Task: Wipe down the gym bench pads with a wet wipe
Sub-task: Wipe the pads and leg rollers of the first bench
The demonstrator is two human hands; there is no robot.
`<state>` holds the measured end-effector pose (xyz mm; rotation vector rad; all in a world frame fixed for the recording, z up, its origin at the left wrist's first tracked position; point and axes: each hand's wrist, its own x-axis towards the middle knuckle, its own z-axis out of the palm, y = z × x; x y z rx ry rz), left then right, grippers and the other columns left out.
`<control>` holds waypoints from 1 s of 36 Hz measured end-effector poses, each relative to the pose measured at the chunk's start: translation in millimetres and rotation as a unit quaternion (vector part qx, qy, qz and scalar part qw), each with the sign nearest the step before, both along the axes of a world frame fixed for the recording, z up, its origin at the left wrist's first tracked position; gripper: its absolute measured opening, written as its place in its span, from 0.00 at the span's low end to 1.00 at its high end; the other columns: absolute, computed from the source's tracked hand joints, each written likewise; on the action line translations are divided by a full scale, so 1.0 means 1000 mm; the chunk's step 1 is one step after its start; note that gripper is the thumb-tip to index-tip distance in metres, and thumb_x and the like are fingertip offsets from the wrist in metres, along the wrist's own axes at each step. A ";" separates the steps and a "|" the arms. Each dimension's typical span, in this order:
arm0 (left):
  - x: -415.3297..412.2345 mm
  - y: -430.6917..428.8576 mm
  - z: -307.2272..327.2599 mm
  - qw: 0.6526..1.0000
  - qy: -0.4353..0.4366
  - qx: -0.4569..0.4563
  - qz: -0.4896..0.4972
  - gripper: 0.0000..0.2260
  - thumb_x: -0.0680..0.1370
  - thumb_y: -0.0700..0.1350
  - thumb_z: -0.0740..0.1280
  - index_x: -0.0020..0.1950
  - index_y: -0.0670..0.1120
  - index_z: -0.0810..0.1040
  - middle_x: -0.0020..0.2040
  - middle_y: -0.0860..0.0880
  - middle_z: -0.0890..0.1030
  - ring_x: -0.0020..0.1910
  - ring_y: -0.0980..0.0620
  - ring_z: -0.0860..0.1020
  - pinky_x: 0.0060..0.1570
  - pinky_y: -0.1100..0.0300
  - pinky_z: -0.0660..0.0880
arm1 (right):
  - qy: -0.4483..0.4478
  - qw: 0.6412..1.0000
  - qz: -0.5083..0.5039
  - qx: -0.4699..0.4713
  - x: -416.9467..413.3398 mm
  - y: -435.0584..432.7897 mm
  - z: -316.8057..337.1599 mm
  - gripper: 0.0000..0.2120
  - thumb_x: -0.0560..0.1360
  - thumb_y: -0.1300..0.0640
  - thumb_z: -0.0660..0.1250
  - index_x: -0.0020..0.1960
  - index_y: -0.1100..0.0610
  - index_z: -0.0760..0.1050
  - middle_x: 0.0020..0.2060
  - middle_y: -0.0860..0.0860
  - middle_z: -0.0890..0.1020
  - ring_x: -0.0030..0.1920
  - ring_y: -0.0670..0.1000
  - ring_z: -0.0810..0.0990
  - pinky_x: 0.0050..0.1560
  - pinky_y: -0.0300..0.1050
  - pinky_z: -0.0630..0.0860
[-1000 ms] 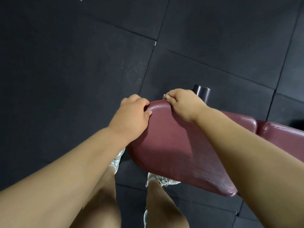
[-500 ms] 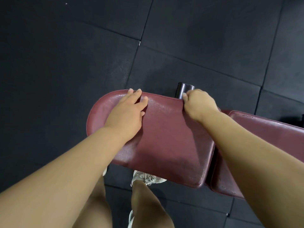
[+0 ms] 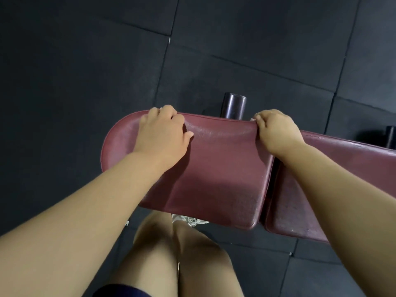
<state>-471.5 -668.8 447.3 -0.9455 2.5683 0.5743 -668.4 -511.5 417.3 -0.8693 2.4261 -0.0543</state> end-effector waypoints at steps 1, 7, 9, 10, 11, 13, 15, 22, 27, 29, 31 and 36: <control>-0.004 0.002 0.002 1.000 0.005 0.012 -0.008 0.17 0.78 0.55 0.62 0.61 0.47 0.76 0.61 0.48 0.72 0.60 0.43 0.68 0.61 0.48 0.63 | 0.001 1.000 -0.015 0.013 -0.002 0.003 0.000 0.16 0.82 0.53 0.52 0.57 0.58 0.77 0.55 0.57 0.77 0.55 0.61 0.75 0.58 0.53 0.72; -0.025 0.011 0.003 0.994 0.018 0.063 -0.082 0.16 0.78 0.55 0.62 0.59 0.47 0.76 0.58 0.48 0.71 0.59 0.45 0.68 0.63 0.50 0.62 | 0.017 0.994 -0.046 0.097 -0.014 0.023 -0.001 0.18 0.83 0.54 0.49 0.59 0.59 0.75 0.54 0.59 0.80 0.56 0.63 0.75 0.72 0.57 0.54; -0.034 0.013 0.002 0.992 0.028 0.078 -0.096 0.16 0.78 0.55 0.62 0.60 0.47 0.75 0.58 0.48 0.71 0.59 0.46 0.69 0.64 0.51 0.64 | 0.010 0.996 -0.041 0.083 -0.014 0.028 0.001 0.16 0.82 0.57 0.51 0.60 0.59 0.75 0.54 0.59 0.81 0.56 0.61 0.76 0.73 0.54 0.53; -0.038 0.014 0.001 0.990 0.032 0.089 -0.104 0.17 0.78 0.54 0.62 0.62 0.47 0.74 0.58 0.48 0.72 0.59 0.46 0.69 0.64 0.51 0.64 | 0.008 0.997 -0.039 0.071 -0.014 0.029 0.002 0.15 0.82 0.58 0.52 0.61 0.59 0.75 0.54 0.59 0.81 0.56 0.61 0.76 0.72 0.52 0.54; -0.042 0.016 0.001 0.988 0.036 0.101 -0.113 0.17 0.78 0.54 0.62 0.63 0.47 0.73 0.60 0.49 0.72 0.60 0.46 0.69 0.64 0.51 0.64 | 0.005 0.997 -0.038 0.060 -0.014 0.030 0.005 0.14 0.81 0.59 0.53 0.61 0.59 0.75 0.54 0.59 0.81 0.56 0.61 0.75 0.71 0.50 0.58; -0.050 0.020 0.001 0.983 0.043 0.120 -0.131 0.19 0.78 0.54 0.62 0.66 0.47 0.72 0.62 0.50 0.72 0.62 0.46 0.68 0.64 0.51 0.65 | -0.005 0.998 -0.035 0.048 -0.016 0.031 0.012 0.13 0.80 0.60 0.56 0.60 0.58 0.76 0.54 0.58 0.80 0.56 0.60 0.75 0.61 0.46 0.67; -0.057 0.025 0.001 0.980 0.040 0.129 -0.146 0.20 0.79 0.54 0.61 0.68 0.48 0.70 0.64 0.51 0.71 0.64 0.47 0.67 0.66 0.50 0.64 | -0.014 0.999 -0.006 0.049 -0.021 0.032 0.017 0.13 0.78 0.61 0.58 0.60 0.58 0.76 0.54 0.57 0.79 0.55 0.60 0.76 0.54 0.46 0.70; -0.081 0.040 -0.003 0.977 0.028 0.133 -0.163 0.21 0.79 0.56 0.59 0.71 0.51 0.67 0.68 0.55 0.68 0.64 0.48 0.66 0.64 0.51 0.61 | 0.056 0.998 0.031 0.016 -0.052 0.034 0.026 0.13 0.77 0.62 0.61 0.61 0.60 0.73 0.54 0.59 0.79 0.54 0.62 0.76 0.52 0.51 0.73; -0.099 0.049 -0.007 0.979 0.016 0.140 -0.145 0.17 0.79 0.56 0.59 0.65 0.50 0.73 0.62 0.54 0.72 0.60 0.48 0.68 0.60 0.53 0.64 | 0.003 0.996 0.073 0.053 -0.071 0.034 0.009 0.11 0.77 0.61 0.63 0.58 0.58 0.76 0.54 0.57 0.78 0.56 0.61 0.76 0.54 0.51 0.74; -0.106 0.054 -0.009 0.983 0.014 0.138 -0.121 0.15 0.79 0.55 0.60 0.60 0.49 0.74 0.59 0.53 0.73 0.57 0.48 0.69 0.58 0.53 0.65 | -0.061 0.988 0.111 0.093 -0.071 0.037 0.003 0.11 0.77 0.59 0.61 0.57 0.57 0.76 0.55 0.55 0.78 0.57 0.58 0.76 0.57 0.50 0.73; -0.113 0.059 -0.009 0.986 0.014 0.137 -0.091 0.13 0.79 0.55 0.61 0.58 0.48 0.74 0.57 0.52 0.74 0.56 0.48 0.70 0.58 0.52 0.66 | -0.095 0.986 0.115 0.081 -0.072 0.043 0.001 0.14 0.80 0.51 0.56 0.57 0.55 0.76 0.56 0.53 0.79 0.58 0.55 0.75 0.59 0.48 0.72; -0.128 0.081 -0.007 0.992 -0.008 0.102 -0.072 0.10 0.79 0.49 0.60 0.58 0.47 0.73 0.58 0.51 0.73 0.56 0.46 0.70 0.57 0.51 0.66 | -0.090 0.983 0.162 0.020 -0.082 0.061 -0.003 0.21 0.81 0.43 0.51 0.51 0.57 0.75 0.50 0.52 0.78 0.54 0.54 0.75 0.52 0.47 0.71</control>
